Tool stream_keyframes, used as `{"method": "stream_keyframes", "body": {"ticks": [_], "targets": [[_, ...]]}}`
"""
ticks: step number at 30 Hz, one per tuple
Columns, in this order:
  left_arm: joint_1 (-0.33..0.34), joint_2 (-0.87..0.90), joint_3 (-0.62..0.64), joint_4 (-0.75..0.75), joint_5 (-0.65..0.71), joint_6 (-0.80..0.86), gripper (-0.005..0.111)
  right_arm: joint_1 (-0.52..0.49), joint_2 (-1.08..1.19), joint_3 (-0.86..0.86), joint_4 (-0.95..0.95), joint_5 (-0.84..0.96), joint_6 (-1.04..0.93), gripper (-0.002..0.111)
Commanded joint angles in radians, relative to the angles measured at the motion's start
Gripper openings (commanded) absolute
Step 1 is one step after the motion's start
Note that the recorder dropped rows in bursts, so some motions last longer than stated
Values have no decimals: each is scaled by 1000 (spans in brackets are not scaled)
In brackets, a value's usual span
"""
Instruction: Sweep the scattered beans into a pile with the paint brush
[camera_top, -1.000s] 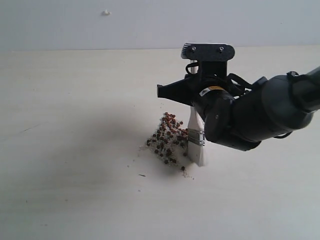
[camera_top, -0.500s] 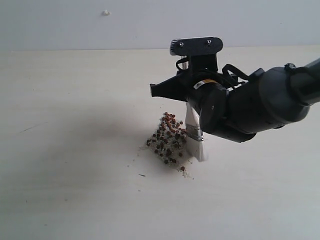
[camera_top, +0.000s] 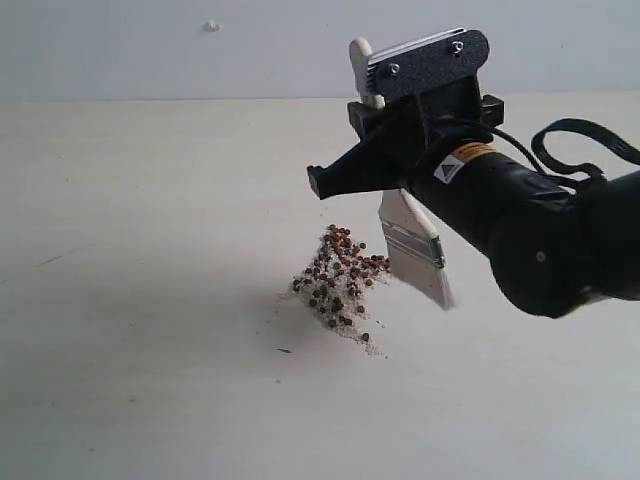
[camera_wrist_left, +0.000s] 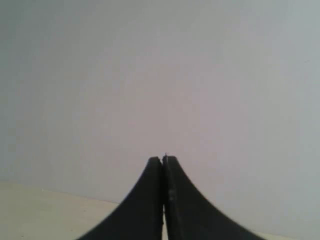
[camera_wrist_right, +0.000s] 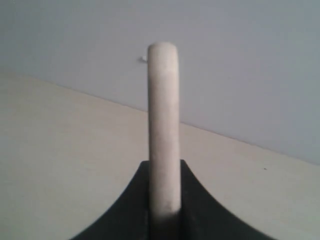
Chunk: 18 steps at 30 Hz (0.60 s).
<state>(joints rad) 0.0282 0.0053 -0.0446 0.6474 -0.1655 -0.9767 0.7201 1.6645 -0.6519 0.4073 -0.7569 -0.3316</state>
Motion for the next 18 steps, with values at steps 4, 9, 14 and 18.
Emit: {"method": "stream_keyframes", "body": {"ticks": [4,9,14,18], "targets": [[1,-5,6,4,3,4,0,0,-39,142,-239,-153,133,0],[1,-5,6,4,3,4,0,0,-39,230,-421,-347,318,0],[1,-5,6,4,3,4,0,0,1,243,-547,-464,471,0],[1,-5,6,4,3,4,0,0,43,243,-547,-464,473,0]]}}
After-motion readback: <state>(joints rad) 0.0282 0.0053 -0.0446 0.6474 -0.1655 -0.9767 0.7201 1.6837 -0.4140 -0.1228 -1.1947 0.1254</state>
